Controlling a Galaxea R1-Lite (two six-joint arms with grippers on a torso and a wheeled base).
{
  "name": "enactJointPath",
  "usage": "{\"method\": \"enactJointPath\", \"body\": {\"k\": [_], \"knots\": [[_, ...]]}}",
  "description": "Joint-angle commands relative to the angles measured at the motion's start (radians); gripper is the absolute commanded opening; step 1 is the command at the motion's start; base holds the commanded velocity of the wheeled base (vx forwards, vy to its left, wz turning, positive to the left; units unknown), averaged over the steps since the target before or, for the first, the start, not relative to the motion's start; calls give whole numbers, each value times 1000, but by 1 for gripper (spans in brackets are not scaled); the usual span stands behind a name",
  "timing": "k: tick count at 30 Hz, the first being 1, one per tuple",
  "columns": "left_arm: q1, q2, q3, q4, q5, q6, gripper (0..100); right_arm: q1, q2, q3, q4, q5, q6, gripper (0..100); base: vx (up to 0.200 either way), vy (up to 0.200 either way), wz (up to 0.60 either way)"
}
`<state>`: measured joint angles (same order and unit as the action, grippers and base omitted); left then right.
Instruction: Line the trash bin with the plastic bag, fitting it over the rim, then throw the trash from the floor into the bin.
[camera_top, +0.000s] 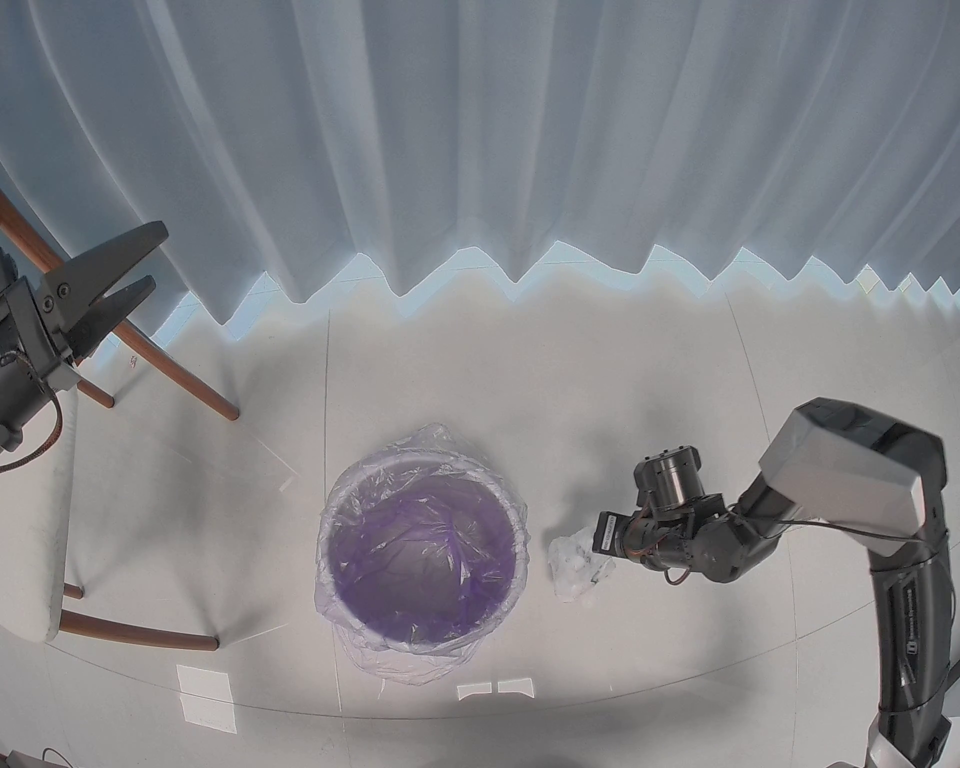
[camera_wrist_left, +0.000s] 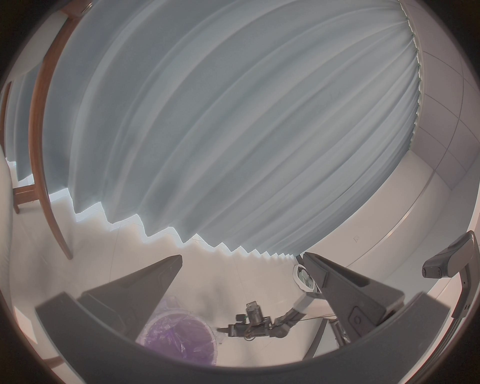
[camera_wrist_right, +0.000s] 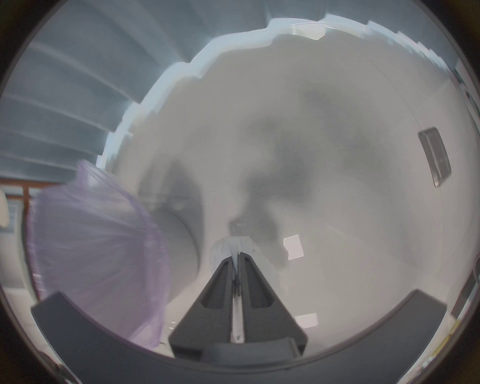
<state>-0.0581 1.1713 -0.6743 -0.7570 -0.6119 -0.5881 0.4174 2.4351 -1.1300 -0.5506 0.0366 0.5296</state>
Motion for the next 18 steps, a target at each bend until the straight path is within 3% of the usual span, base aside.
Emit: {"method": "enactJointPath", "body": {"k": [1,4,10,18], "knots": [[-42,45,36,1,1,19,100,-35,-456,351,-107,106,227,0,0,0,0],[-51,67,58,1,4,79,100,-37,-653,458,-121,154,305,0,0,0,0],[-46,103,58,-4,9,129,100,9,-943,576,-124,157,365,0,0,0,0],[-37,96,44,-51,11,128,100,136,-962,647,-221,155,389,0,0,0,0]]}}
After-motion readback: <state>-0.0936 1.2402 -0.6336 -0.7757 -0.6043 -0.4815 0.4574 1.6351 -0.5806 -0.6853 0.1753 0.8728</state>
